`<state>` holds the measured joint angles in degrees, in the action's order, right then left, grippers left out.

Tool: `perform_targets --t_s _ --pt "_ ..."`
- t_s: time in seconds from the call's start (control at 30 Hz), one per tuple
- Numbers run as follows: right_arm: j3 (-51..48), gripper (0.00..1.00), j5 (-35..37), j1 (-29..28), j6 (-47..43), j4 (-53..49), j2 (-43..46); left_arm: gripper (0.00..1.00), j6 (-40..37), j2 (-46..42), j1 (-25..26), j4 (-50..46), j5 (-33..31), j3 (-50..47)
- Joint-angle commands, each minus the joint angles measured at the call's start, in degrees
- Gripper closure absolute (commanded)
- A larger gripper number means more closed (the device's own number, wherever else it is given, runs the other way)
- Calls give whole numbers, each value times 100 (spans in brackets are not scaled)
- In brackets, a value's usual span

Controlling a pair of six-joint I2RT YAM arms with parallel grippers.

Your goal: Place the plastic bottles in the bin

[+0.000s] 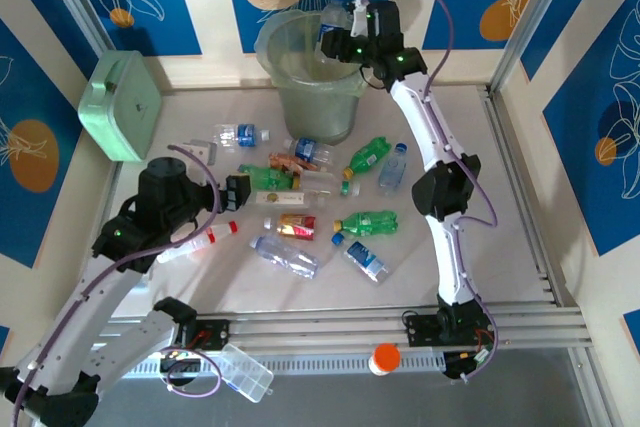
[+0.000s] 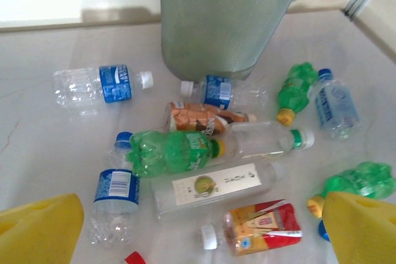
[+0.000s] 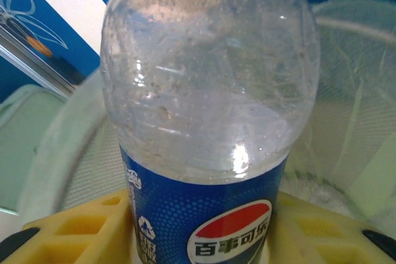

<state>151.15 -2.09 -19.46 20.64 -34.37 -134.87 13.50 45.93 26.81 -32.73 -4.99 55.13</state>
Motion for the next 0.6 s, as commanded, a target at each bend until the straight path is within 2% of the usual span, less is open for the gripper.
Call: perform_targets --t_s 0.0,0.13,0.37,0.57 --pt "362 50 -260 -60 -232 -360 -237 1 -170 -74 17 439 -273 -257" --pt "337 46 -108 -123 -435 -436 -373 1 -154 -93 17 516 -330 -367" --pt "306 27 -134 -170 -546 -428 -432 1 -192 -102 17 545 -614 -469" --pt "395 24 -134 -157 -568 -390 -309 0 -243 -110 17 569 -752 -504"
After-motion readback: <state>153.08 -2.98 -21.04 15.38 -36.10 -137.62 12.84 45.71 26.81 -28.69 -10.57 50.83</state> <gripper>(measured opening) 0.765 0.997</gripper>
